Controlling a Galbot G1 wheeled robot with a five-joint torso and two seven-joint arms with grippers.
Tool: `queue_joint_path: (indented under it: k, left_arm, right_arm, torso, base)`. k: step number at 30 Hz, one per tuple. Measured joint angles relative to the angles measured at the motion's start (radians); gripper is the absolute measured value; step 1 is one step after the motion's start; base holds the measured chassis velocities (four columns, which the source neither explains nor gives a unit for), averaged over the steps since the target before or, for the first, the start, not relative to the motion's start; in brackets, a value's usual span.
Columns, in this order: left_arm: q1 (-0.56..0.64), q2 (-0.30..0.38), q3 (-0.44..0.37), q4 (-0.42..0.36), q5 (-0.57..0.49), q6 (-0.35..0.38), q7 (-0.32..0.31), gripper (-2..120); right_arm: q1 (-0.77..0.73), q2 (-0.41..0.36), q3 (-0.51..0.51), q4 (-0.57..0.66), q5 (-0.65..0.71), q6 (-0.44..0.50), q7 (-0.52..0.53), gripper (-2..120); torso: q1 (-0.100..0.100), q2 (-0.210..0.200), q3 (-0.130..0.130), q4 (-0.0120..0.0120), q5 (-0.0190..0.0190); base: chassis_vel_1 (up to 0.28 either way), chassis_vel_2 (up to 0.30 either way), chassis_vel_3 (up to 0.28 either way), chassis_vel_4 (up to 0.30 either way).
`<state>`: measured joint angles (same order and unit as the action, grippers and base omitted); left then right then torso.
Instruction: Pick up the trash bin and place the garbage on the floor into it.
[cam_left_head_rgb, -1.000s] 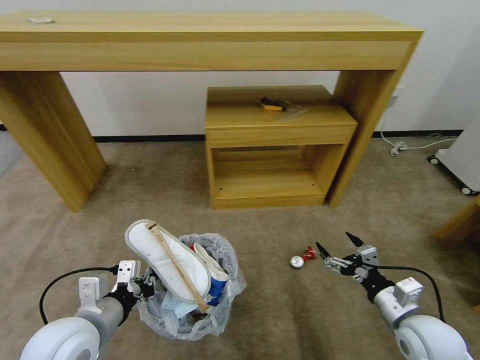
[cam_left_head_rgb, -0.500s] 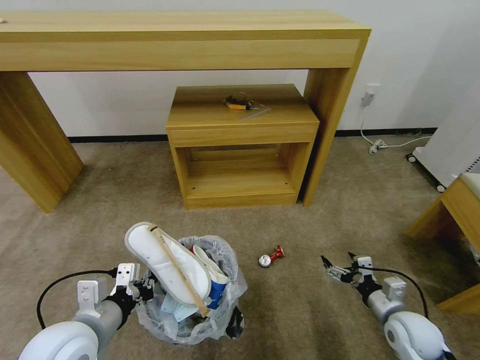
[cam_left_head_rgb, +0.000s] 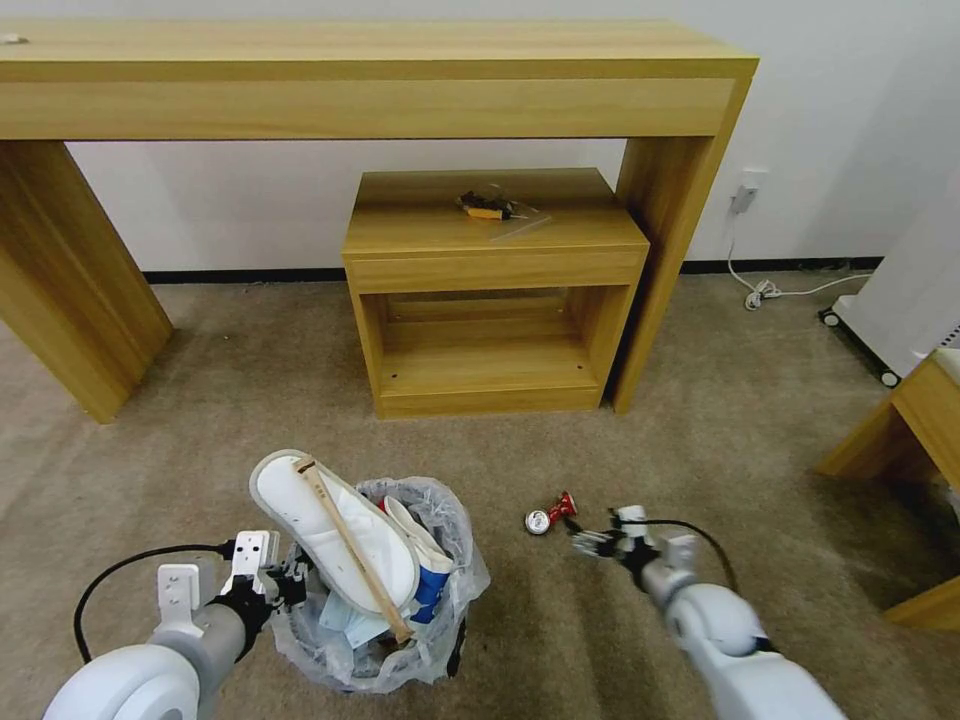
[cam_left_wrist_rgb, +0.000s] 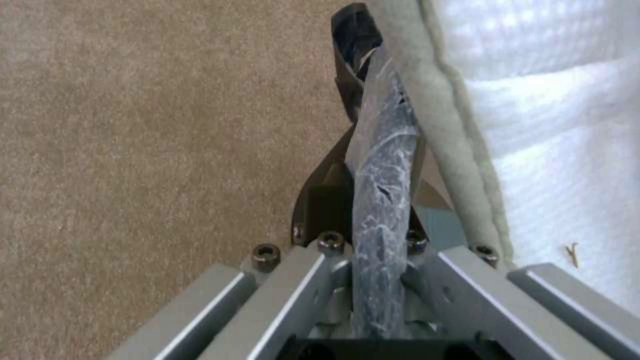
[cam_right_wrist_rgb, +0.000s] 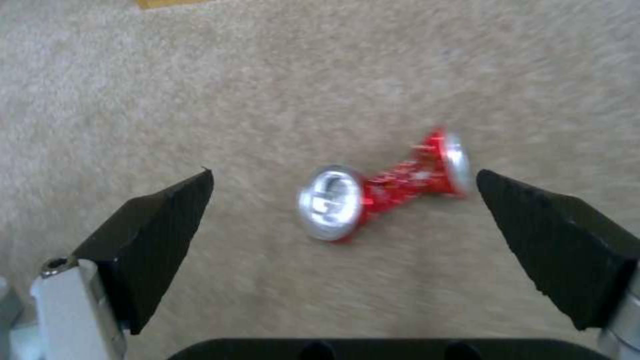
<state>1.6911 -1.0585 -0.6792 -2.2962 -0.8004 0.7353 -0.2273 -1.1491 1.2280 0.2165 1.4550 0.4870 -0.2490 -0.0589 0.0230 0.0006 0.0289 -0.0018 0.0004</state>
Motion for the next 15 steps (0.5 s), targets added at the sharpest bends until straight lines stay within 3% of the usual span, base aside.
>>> queue_joint_path:
  k: [5, 15]
  left_arm:
    - [-0.012, 0.005, 0.004, 0.013, -0.001, 0.000, 0.007, 0]
    - [-0.026, 0.012, 0.012, 0.034, -0.001, 0.000, 0.022, 0]
  right_arm:
    - [0.041, 0.069, -0.053, -0.014, 0.039, -0.102, 0.177, 100]
    - [0.122, 0.124, -0.077, -0.092, 0.084, -0.156, 0.300, 100]
  torso:
    - [0.000, 0.000, 0.000, 0.0000, -0.0003]
    - [0.000, 0.000, 0.000, -0.0001, -0.0002]
  base:
    - [0.000, 0.000, 0.000, 0.000]
    - [0.000, 0.000, 0.000, 0.000]
